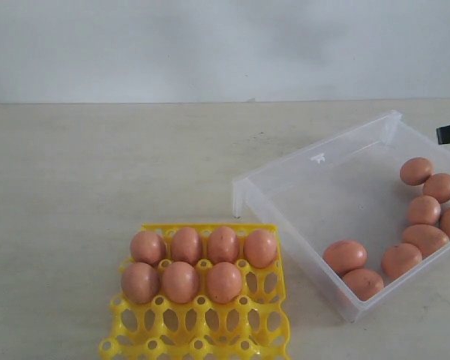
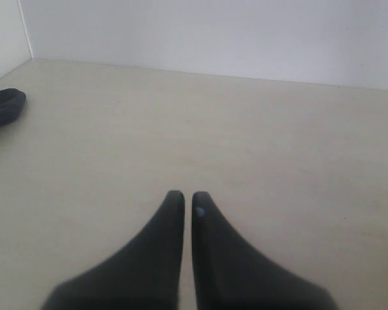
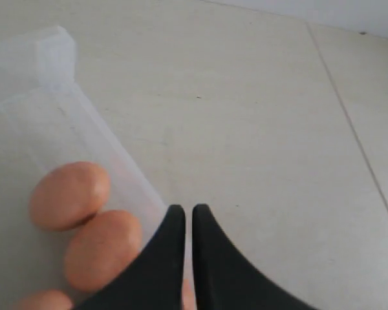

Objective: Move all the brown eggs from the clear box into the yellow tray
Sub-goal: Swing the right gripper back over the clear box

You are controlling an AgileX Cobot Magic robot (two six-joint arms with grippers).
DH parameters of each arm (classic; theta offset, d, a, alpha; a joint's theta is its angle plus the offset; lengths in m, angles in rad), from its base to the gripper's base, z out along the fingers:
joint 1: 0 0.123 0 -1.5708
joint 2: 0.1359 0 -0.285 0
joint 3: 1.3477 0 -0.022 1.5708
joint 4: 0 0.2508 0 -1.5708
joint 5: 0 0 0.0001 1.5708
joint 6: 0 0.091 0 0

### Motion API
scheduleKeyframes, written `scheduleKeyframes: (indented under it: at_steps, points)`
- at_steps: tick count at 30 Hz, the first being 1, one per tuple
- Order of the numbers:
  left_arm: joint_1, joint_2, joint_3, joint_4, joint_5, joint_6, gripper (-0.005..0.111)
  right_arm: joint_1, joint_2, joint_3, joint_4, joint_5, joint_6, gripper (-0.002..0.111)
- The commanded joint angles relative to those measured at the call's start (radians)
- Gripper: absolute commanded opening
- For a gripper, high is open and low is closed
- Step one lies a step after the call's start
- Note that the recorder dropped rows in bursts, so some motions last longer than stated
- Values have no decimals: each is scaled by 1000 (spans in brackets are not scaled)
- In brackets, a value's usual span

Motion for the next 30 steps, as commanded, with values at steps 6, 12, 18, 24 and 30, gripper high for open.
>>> scheduleKeyframes:
  at_steps: [6, 12, 18, 24, 30]
  points:
    - [-5, -3, 4, 0, -5, 4, 4, -1, -76, -5, 1, 22, 748, 0]
    - [-5, -3, 4, 0, -5, 4, 4, -1, -151, -5, -301, 11, 1739, 0]
    - [-5, -3, 4, 0, -5, 4, 4, -8, -219, -19, -1836, -408, 2598, 0]
    - [-5, -3, 4, 0, -5, 4, 4, -12, -231, -203, -2936, -431, 3266, 0]
    - [-6, -3, 4, 0, -3, 4, 4, 20, -221, -317, -3488, -391, 3795, 0]
